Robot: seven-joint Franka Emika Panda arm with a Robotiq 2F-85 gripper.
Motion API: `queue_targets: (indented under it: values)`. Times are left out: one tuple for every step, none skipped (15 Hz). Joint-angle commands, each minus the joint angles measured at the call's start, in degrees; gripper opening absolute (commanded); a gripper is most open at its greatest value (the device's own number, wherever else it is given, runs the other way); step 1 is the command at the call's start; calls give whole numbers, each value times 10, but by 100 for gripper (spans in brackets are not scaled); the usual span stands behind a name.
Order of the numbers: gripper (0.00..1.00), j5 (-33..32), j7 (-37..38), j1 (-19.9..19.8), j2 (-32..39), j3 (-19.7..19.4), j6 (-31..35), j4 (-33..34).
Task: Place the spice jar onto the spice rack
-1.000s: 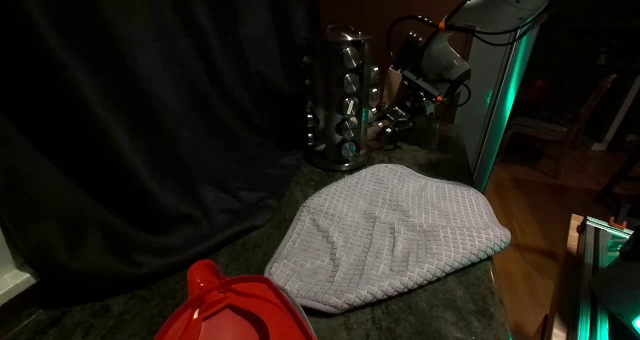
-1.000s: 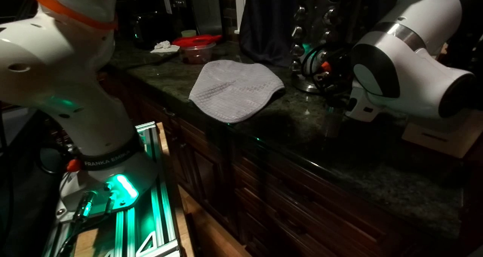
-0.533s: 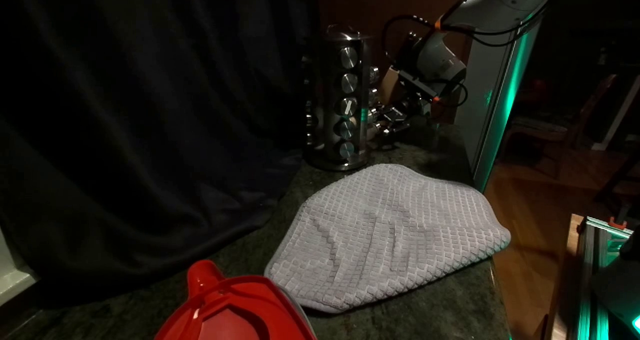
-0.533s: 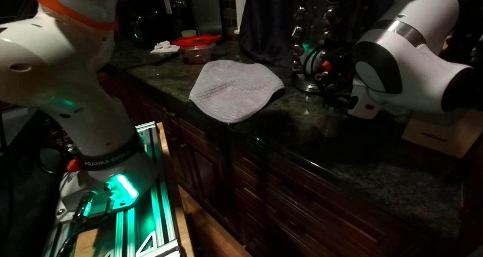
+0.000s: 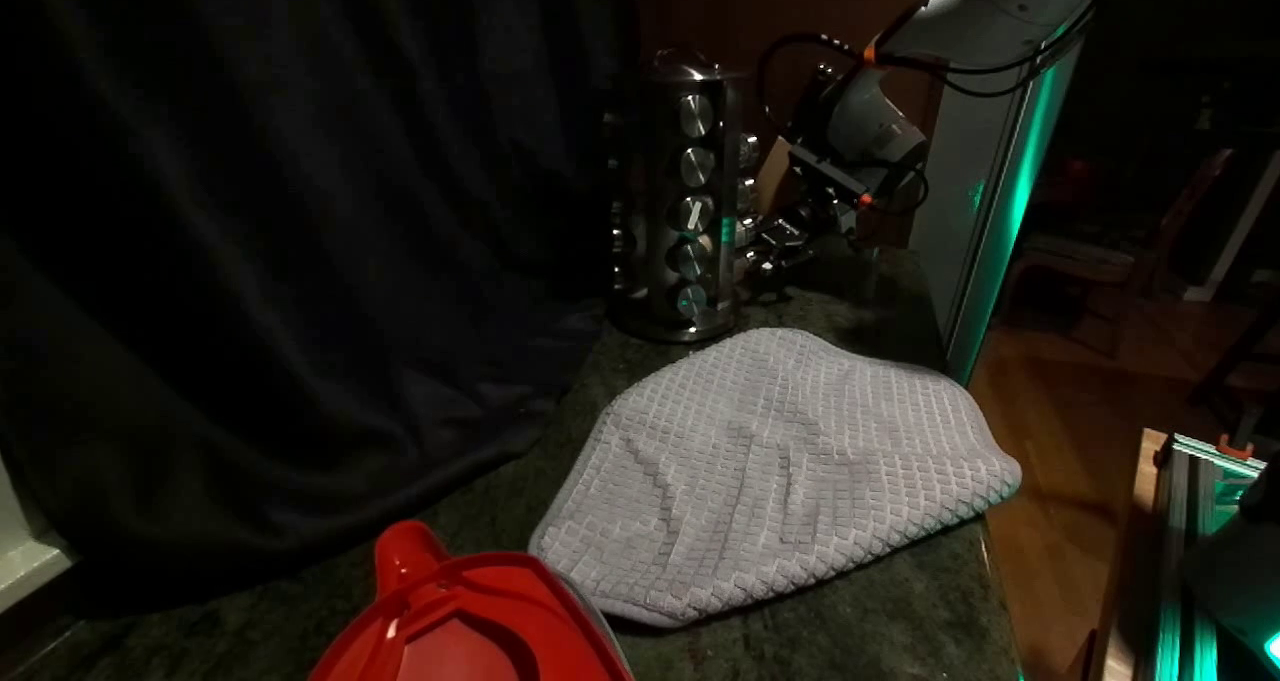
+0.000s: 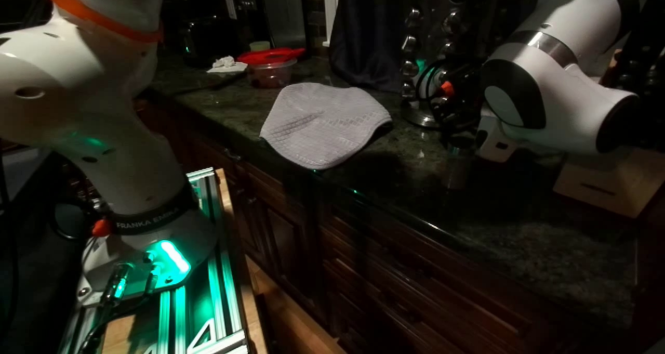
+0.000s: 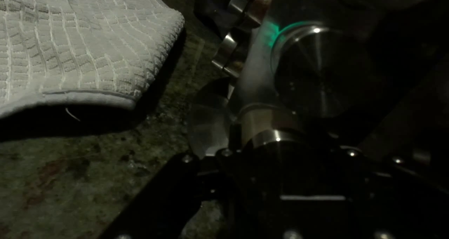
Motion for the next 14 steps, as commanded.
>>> queue_targets:
  values:
    - [24, 8, 15, 5, 4, 2, -2, 1]
    - [24, 10, 19, 6, 2, 2, -1, -1]
    - [24, 15, 25, 5, 0, 2, 1, -5]
    - [24, 18, 30, 6, -1, 2, 2, -7]
    - [24, 20, 32, 6, -2, 2, 3, -10]
    - [24, 24, 36, 7, -2, 3, 3, -12]
    - [24, 28, 40, 5, 1, 5, -8, -11]
    - [24, 28, 45, 6, 4, 6, -12, -11]
    - [24, 30, 47, 7, 5, 7, -12, -11]
    - [24, 30, 47, 7, 3, 5, -9, -12]
    - [24, 30, 48, 8, 2, 4, -7, -12]
    - [24, 29, 46, 8, 1, 4, -6, -13]
    - [24, 27, 44, 9, -1, 3, -3, -13]
    - [24, 26, 42, 10, -4, 1, -1, -14]
